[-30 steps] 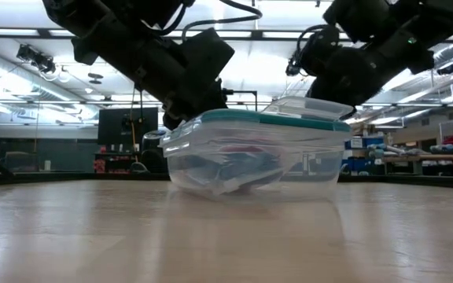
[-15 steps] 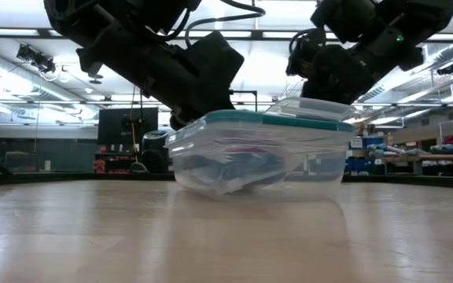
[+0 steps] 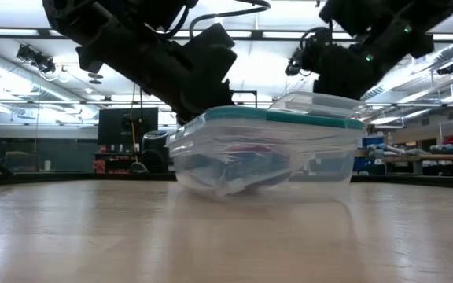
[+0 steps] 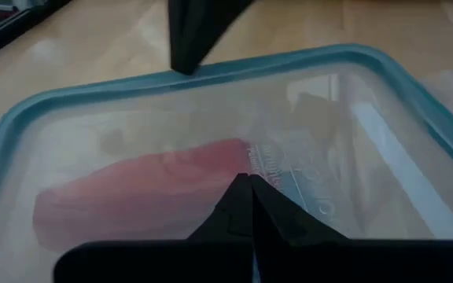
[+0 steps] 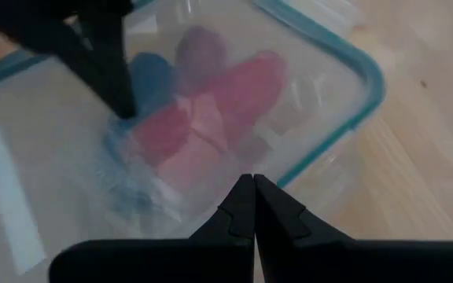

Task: Roll bandage
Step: Close the transparent container

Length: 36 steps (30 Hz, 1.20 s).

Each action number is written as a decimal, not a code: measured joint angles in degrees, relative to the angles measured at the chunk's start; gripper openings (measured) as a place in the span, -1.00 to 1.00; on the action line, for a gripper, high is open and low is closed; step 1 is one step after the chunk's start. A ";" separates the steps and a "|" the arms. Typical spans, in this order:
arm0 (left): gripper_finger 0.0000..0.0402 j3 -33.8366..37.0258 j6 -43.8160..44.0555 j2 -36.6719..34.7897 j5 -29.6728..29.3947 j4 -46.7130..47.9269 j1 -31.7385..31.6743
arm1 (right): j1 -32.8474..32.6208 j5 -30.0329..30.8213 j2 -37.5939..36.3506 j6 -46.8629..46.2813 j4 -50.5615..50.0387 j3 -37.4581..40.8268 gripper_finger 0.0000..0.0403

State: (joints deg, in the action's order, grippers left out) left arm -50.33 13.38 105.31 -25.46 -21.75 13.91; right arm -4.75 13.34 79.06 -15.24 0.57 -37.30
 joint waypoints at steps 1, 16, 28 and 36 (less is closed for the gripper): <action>-1.00 -0.02 -0.30 0.01 0.36 0.28 0.00 | 0.61 -0.16 0.38 -0.42 -0.74 -0.30 -1.00; -1.00 -0.09 -1.20 -0.21 1.72 4.11 -0.32 | 5.06 -5.87 1.10 -4.88 -3.35 -0.08 -1.00; -1.00 -0.04 -0.88 -0.32 5.20 4.25 -0.85 | 5.33 -18.96 13.24 -7.68 11.75 0.17 -1.00; -1.00 -0.02 -1.28 -0.32 4.06 4.18 -1.56 | 4.72 -23.24 13.84 -7.88 13.26 0.17 -1.00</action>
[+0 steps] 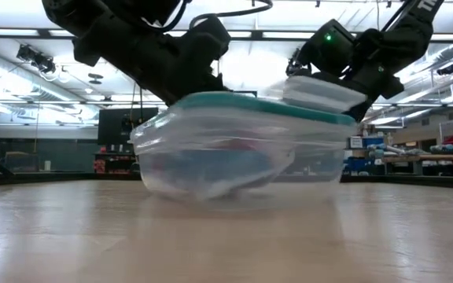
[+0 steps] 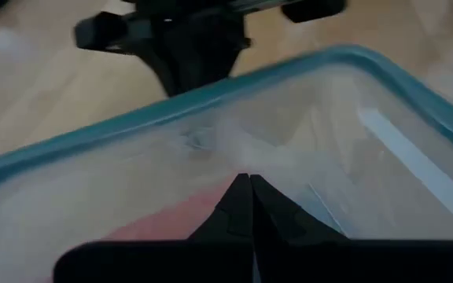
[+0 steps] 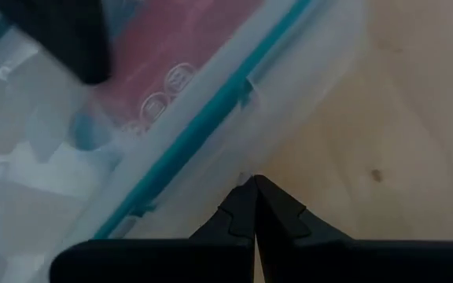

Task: Roll bandage
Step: Close the transparent container

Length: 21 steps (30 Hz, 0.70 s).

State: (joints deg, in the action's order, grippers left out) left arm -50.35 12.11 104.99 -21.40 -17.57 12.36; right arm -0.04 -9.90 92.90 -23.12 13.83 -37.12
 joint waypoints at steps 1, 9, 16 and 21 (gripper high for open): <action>-1.00 0.00 -0.10 0.00 -0.25 -0.01 -0.19 | -0.18 -0.19 0.00 0.04 0.04 -0.02 -1.00; -1.00 0.11 -1.41 0.07 -3.16 -0.09 -1.03 | -2.69 -2.15 0.15 1.75 -0.34 -1.52 -1.00; -1.00 0.11 -1.43 0.07 -3.04 -0.05 -1.78 | -3.69 -1.03 0.07 2.02 1.50 -1.79 -1.00; -1.00 0.10 -1.57 0.07 -2.50 -0.09 -1.74 | -4.89 -1.22 -0.29 1.77 -0.41 -2.20 -1.00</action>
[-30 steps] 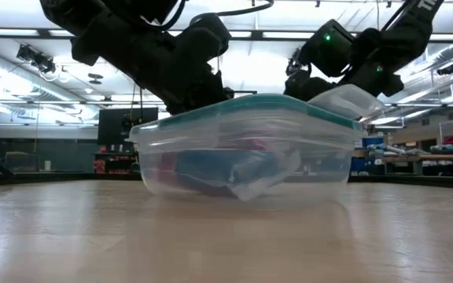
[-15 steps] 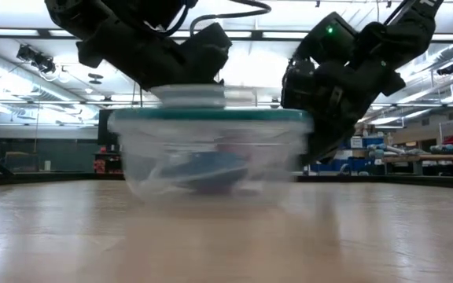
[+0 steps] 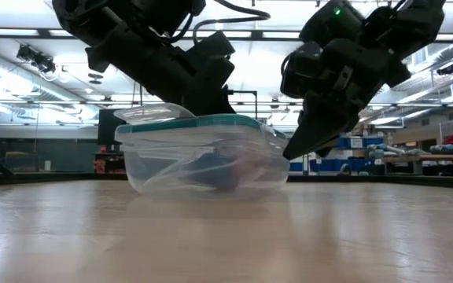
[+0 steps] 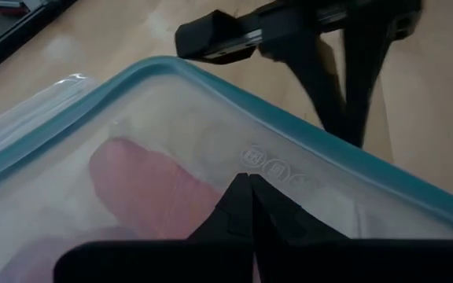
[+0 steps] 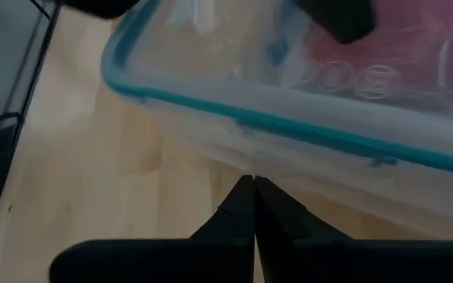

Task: Roll bandage
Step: Close the transparent container

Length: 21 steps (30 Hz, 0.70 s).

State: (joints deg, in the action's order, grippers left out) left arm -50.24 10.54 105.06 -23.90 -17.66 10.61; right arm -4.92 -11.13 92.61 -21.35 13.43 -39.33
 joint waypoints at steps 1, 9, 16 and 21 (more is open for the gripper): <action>-1.00 -0.04 -0.04 0.00 0.32 -0.11 0.00 | -0.70 0.73 -0.25 0.09 -0.76 -0.09 -1.00; -1.00 -0.06 -1.19 0.04 0.77 -0.38 0.04 | -5.67 15.61 -4.50 6.04 -4.52 -0.13 -1.00; -1.00 -0.04 -2.66 0.08 1.50 -1.23 0.02 | -5.92 16.00 -3.79 7.92 -6.46 -2.95 -1.00; -1.00 -0.02 -2.85 0.11 2.10 -1.26 0.02 | -5.38 16.29 -3.79 10.38 -6.98 -2.98 -1.00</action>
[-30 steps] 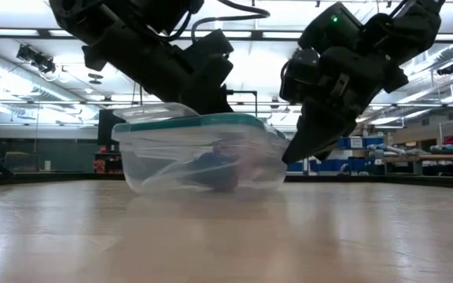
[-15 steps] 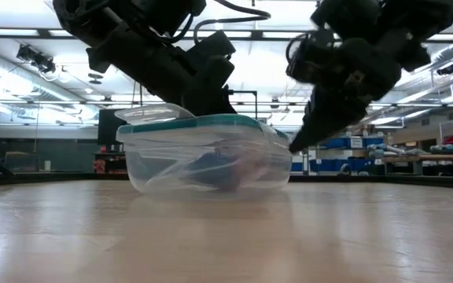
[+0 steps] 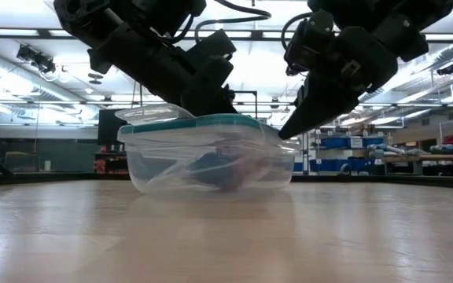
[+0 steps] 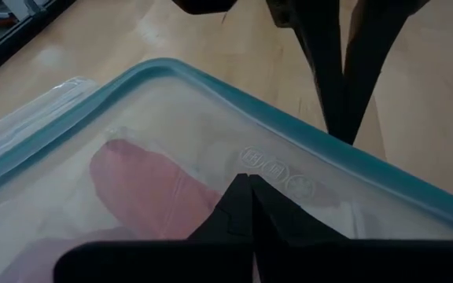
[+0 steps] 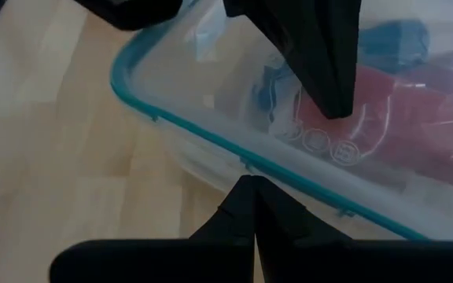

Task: Roll bandage
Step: Close the transparent container

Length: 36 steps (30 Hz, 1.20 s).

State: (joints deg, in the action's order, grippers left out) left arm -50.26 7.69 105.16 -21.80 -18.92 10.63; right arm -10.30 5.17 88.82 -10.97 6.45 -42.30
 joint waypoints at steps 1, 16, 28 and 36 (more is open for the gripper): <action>-1.00 0.00 -0.04 0.00 0.06 0.00 0.00 | 0.04 0.00 0.15 0.86 -0.21 0.00 -1.00; -1.00 0.00 -0.27 0.03 1.03 -0.61 -0.17 | 0.28 -3.11 1.58 17.17 -2.35 0.15 -1.00; -1.00 0.19 -0.26 -0.02 1.01 -1.24 -0.15 | 1.10 0.59 2.91 24.15 -3.45 -2.32 -1.00; -1.00 0.03 -0.28 0.00 0.55 -0.95 -0.21 | 1.57 1.60 8.41 29.27 -2.77 -7.54 -1.00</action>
State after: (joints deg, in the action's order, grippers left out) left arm -50.23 7.41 105.17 -21.26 -19.87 10.42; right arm -8.73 6.77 97.22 18.29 3.68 -49.84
